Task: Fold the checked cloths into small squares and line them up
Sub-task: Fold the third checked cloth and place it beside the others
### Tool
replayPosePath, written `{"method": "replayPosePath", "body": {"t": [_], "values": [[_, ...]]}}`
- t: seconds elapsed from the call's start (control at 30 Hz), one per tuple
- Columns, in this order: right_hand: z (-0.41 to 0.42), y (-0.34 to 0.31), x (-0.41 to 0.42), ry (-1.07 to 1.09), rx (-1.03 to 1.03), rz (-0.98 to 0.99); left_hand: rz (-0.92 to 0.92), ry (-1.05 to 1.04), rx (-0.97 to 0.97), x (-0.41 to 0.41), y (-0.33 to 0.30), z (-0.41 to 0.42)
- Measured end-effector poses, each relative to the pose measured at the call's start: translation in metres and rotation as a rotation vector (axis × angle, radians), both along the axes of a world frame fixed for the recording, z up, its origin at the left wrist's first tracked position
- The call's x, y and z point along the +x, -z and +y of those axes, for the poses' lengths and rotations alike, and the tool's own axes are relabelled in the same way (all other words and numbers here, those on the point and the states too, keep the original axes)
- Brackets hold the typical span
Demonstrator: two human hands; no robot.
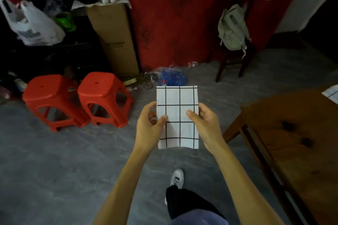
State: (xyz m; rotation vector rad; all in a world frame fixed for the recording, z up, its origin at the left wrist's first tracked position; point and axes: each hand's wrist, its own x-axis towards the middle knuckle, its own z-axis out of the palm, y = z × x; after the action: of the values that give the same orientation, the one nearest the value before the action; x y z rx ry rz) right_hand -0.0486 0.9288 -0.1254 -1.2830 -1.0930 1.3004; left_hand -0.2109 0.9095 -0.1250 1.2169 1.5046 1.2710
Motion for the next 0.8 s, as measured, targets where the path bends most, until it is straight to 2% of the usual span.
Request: {"method": "replayPosePath", "body": {"t": [0.17,0.33,0.53,0.8], "values": [[0.106,-0.013,0.023,0.029,0.047,-0.048,0.075,0.095,0.024,0.016,-0.024,0.114],[0.188,-0.033,0.058,0.158,0.086,-0.05,0.116,0.174,0.057,0.051,-0.044,0.22],[0.259,-0.019,0.095,0.349,0.034,-0.043,0.17,0.352,0.072,0.092,-0.024,0.321],[0.377,0.003,0.126,0.582,-0.022,-0.176,0.091,0.56,0.043,0.137,0.009,0.476]]}}
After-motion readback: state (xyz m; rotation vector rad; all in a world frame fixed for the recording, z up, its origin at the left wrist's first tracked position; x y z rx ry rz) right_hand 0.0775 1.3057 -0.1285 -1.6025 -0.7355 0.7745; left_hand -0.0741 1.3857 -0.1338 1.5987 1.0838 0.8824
